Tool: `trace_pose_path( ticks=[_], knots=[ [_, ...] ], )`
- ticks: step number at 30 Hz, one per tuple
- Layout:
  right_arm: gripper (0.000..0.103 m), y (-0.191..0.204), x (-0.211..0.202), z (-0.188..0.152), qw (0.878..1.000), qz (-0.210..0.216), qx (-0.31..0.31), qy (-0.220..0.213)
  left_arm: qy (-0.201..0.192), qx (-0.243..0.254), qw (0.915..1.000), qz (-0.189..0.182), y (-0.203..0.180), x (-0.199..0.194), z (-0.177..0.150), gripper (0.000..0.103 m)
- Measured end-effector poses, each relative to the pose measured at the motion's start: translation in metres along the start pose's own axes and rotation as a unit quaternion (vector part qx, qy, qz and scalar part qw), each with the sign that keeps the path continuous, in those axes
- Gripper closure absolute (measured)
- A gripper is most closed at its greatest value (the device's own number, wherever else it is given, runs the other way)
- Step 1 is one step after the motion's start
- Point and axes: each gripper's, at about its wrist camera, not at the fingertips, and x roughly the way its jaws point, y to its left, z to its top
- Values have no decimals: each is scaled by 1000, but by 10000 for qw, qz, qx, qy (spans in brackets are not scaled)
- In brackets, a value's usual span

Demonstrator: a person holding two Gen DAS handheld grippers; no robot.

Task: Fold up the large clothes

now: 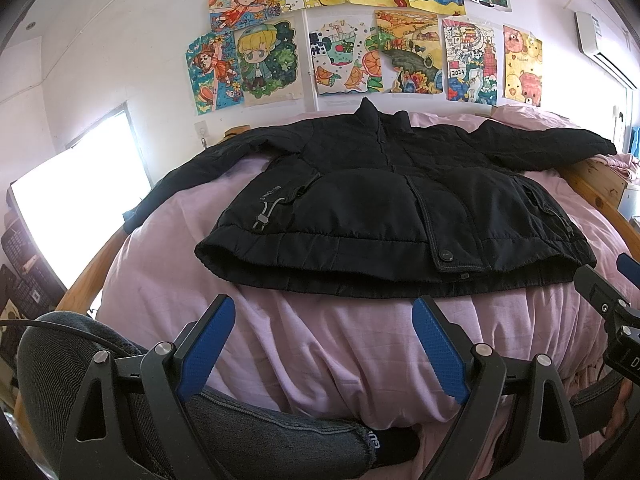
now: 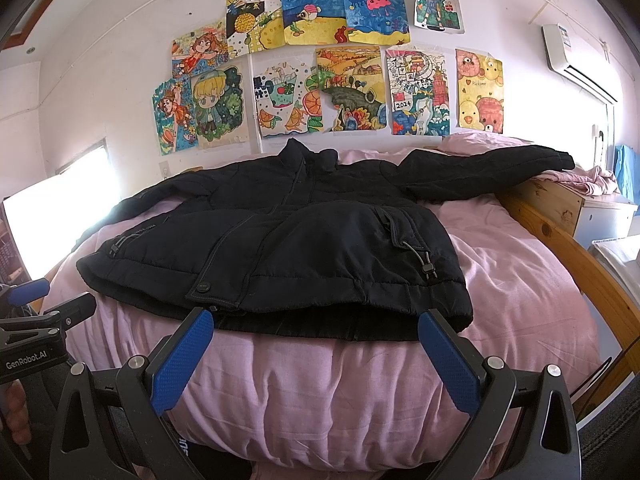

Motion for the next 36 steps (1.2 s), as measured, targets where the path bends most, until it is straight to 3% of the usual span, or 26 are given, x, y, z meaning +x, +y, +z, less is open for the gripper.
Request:
trace_pose_path(
  ticks=[21,28,36],
  knots=[
    [0,-5,-10,1,10000,-4,14,11,34,13,10000,6,0,1,1,16],
    [0,-12,-1,9,9995,-25,129,289,380,64,9990,-211,-1,16,3,16],
    [0,-11,6,34,9978,-306,-87,580,655,406,9966,-307,1,25,36,16]
  ],
)
